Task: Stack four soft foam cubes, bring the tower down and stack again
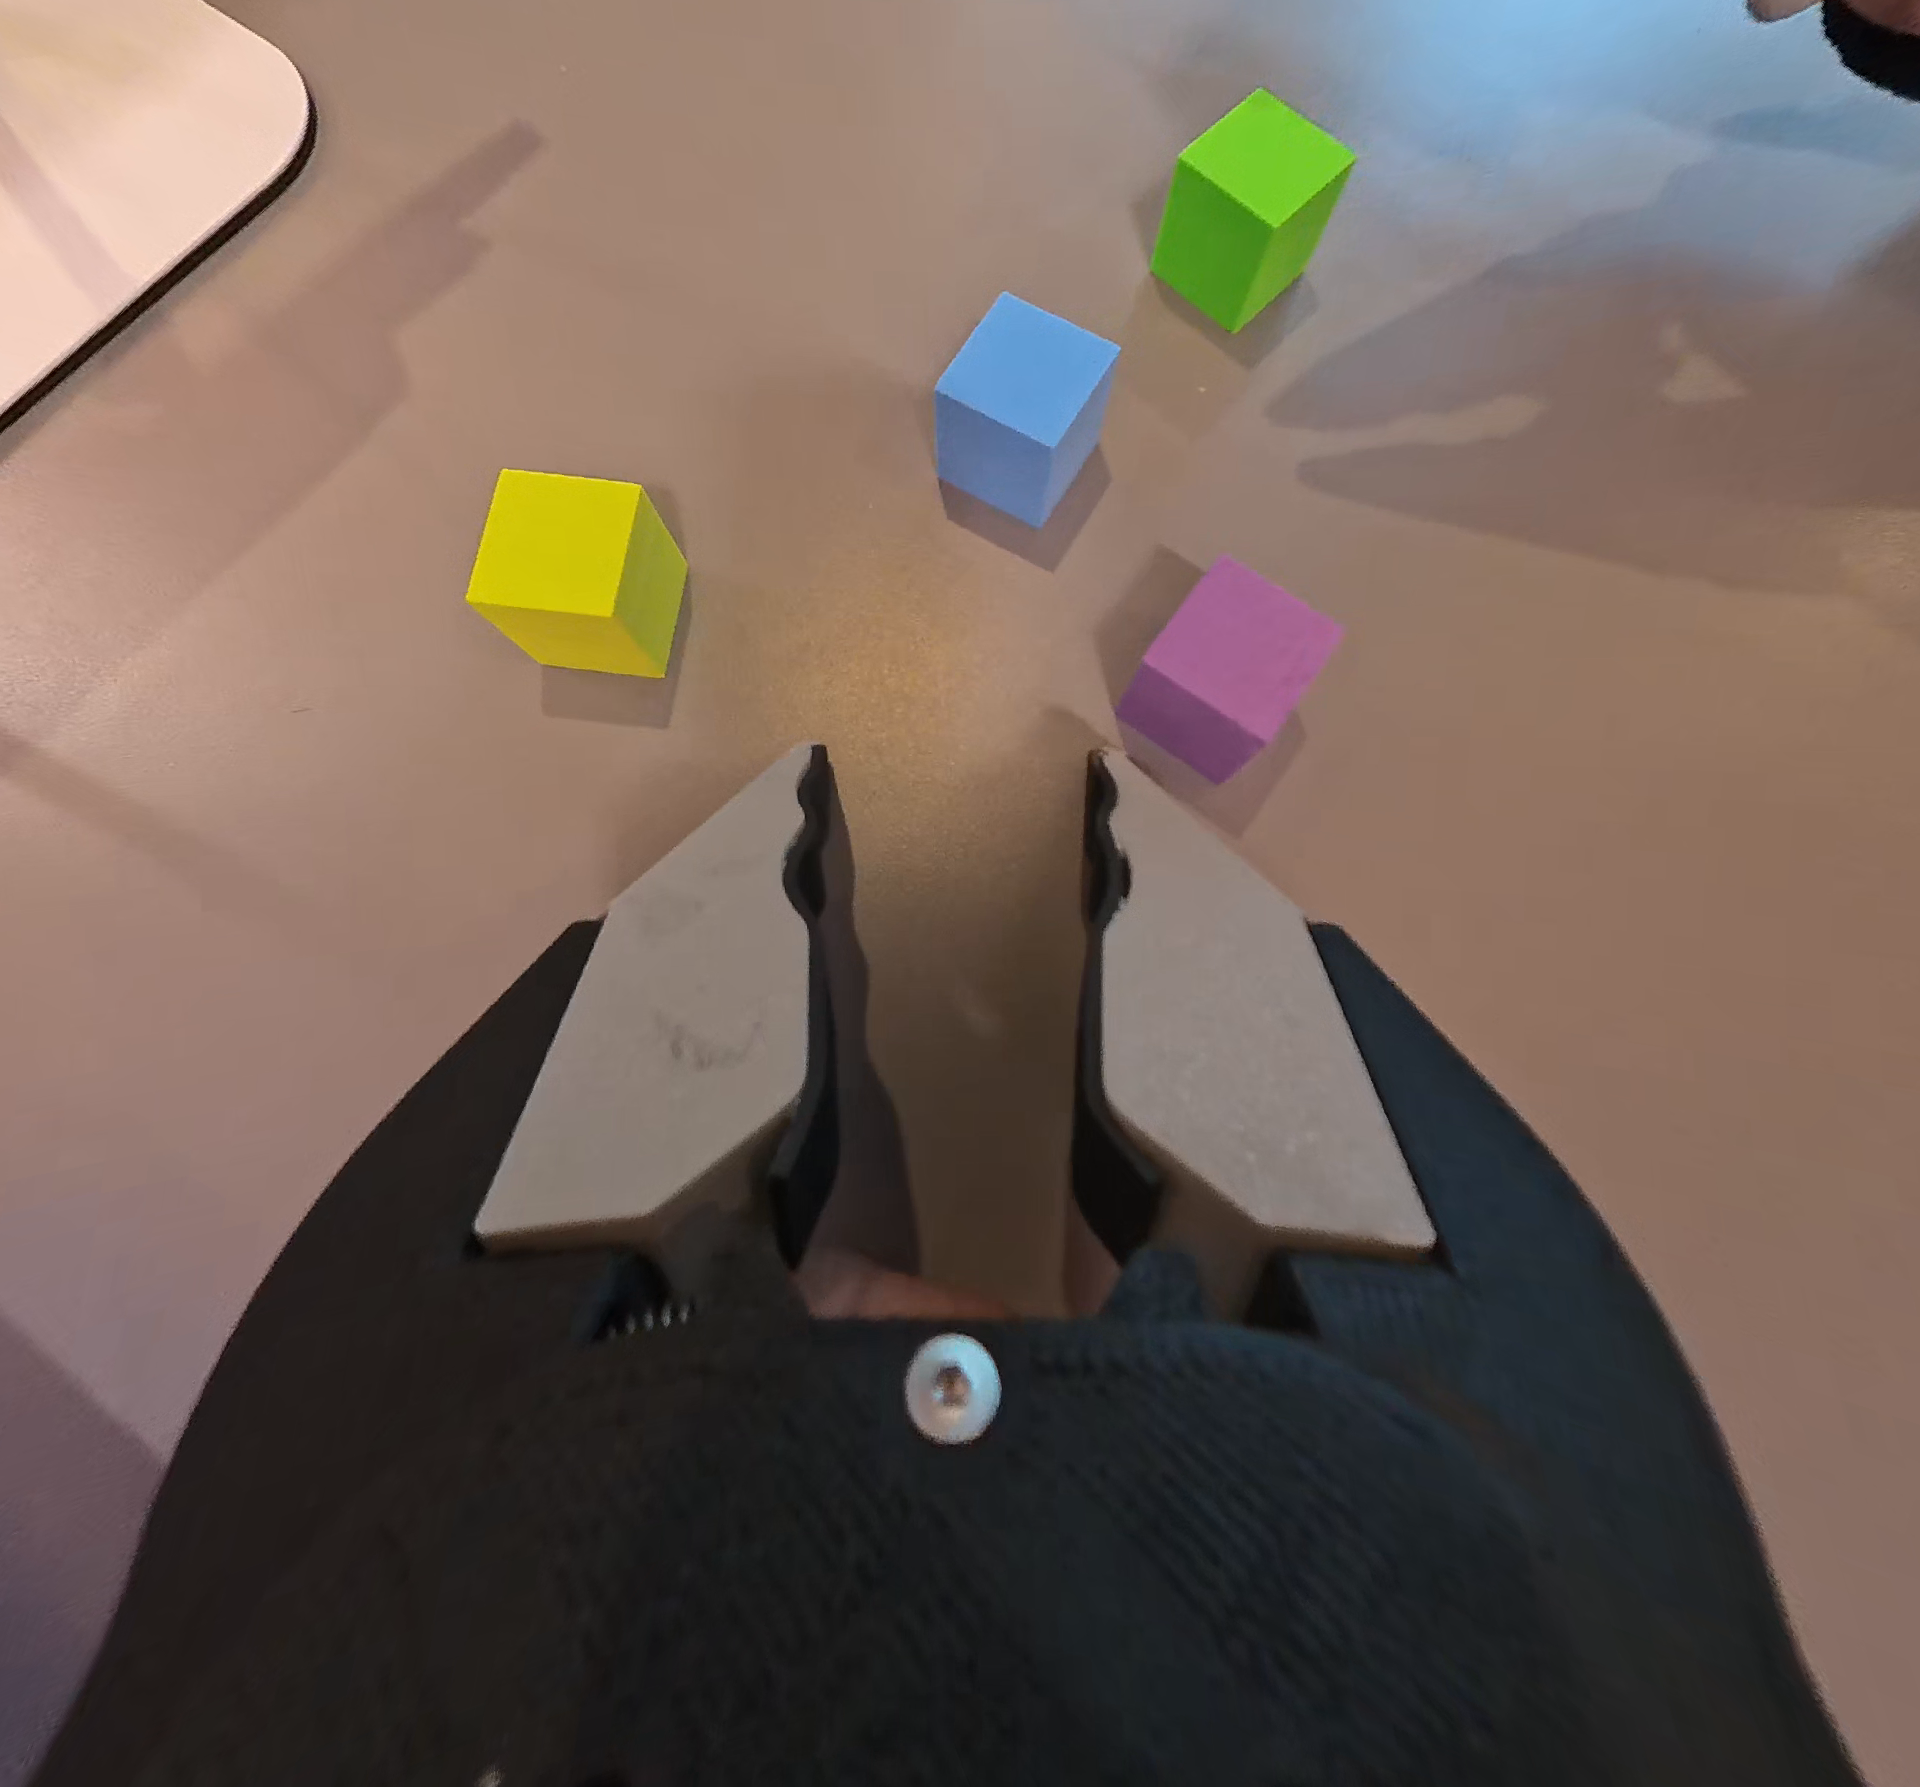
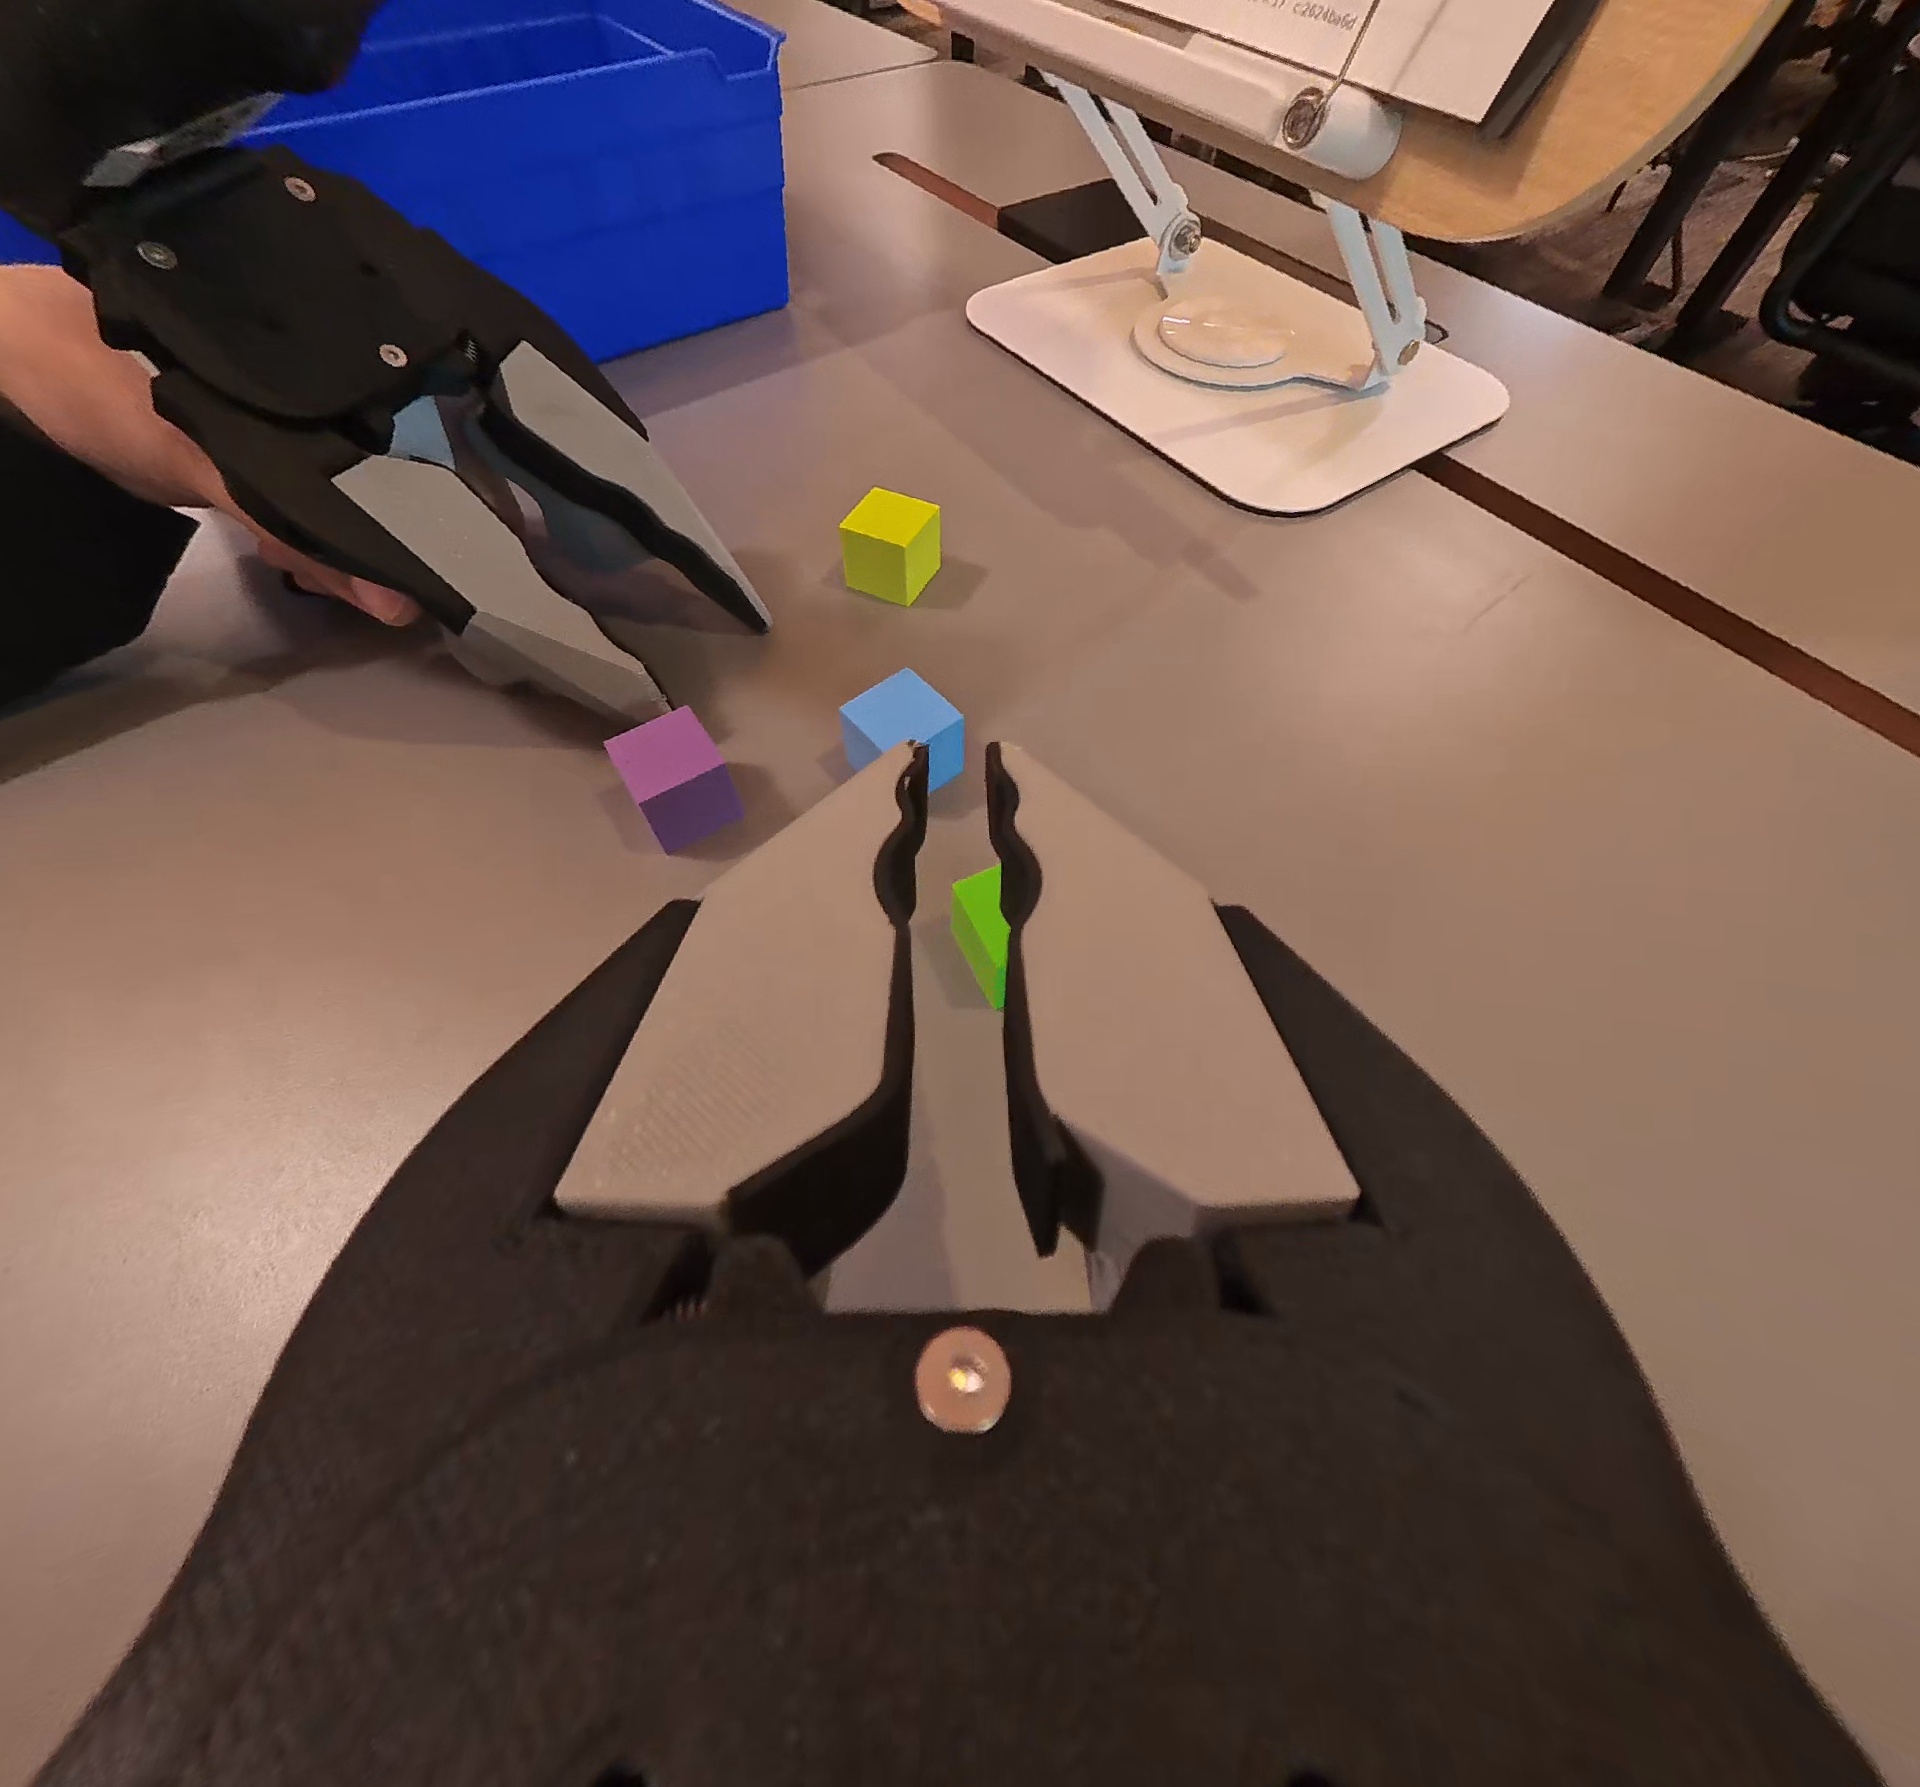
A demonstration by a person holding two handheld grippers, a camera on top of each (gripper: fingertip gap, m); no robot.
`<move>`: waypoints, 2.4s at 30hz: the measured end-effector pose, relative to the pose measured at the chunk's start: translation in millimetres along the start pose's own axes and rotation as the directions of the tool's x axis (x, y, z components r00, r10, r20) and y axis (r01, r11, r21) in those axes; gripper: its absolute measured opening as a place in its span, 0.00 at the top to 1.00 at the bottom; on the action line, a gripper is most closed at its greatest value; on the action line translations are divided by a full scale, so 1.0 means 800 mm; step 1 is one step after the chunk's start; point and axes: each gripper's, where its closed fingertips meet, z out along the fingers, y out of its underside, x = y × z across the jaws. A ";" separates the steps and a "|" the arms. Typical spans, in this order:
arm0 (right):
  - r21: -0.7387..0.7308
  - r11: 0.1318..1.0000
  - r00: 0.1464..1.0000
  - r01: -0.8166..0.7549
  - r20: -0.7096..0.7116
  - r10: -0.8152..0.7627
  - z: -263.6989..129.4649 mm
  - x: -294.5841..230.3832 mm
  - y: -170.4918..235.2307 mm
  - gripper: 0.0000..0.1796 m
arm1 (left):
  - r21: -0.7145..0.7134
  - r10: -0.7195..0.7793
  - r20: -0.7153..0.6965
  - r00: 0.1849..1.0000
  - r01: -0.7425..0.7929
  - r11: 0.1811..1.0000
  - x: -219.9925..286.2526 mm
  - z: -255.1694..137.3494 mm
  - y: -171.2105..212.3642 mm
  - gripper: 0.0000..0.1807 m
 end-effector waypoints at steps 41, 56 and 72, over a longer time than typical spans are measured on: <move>-0.037 0.996 0.996 0.081 0.029 -0.080 0.010 -0.020 0.007 0.96 | 0.053 0.290 -0.075 0.954 -0.286 0.957 0.062 0.013 -0.018 0.82; -0.049 0.995 0.996 0.083 0.037 -0.081 0.013 -0.022 0.011 0.96 | -0.029 0.254 -0.218 0.942 -0.266 0.963 0.092 -0.006 0.004 0.84; -0.031 0.999 0.999 -0.038 0.035 0.039 0.006 0.003 0.012 0.90 | -0.030 0.273 -0.267 0.924 -0.292 0.956 0.122 -0.001 0.001 0.84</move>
